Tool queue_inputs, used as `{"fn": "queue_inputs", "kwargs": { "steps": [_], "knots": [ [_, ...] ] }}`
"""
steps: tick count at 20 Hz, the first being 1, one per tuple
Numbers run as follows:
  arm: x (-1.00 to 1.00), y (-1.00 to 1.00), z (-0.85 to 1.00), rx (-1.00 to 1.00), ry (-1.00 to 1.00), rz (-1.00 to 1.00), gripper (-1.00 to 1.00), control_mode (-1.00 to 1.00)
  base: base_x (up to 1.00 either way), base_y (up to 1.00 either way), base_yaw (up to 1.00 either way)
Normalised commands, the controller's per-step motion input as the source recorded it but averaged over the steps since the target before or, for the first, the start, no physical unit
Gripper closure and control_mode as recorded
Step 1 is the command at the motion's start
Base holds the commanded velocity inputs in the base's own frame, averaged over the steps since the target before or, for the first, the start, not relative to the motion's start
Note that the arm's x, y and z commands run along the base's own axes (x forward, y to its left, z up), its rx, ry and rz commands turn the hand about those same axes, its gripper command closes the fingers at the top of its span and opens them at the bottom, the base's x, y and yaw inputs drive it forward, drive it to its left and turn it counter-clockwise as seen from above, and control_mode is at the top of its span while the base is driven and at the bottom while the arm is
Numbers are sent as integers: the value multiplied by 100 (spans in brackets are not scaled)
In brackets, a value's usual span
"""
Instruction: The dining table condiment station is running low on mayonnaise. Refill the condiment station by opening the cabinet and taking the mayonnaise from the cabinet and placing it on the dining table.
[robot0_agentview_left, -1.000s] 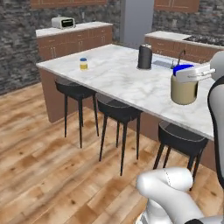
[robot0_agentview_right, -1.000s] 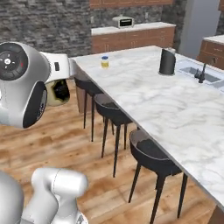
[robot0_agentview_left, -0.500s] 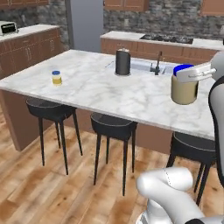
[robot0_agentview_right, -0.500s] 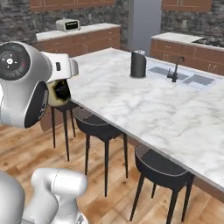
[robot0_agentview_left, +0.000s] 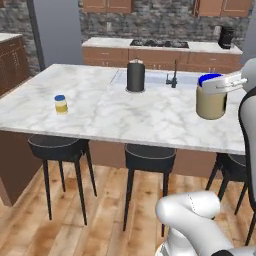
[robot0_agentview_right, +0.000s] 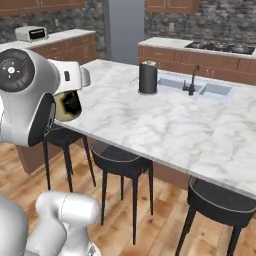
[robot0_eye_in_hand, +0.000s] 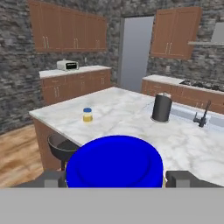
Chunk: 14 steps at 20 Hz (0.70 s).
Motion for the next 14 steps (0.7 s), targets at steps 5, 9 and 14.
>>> {"fn": "queue_inputs", "kwargs": {
  "steps": [5, 9, 14],
  "knots": [
    [0, 0, 0, 0, 0, 0, 100, 100, 47, 100, -36],
    [0, 0, 0, 0, 0, 0, 100, 100, 41, 100, -36],
    [0, 0, 0, 0, 0, 0, 100, 100, 44, 100, -38]
  ]
}}
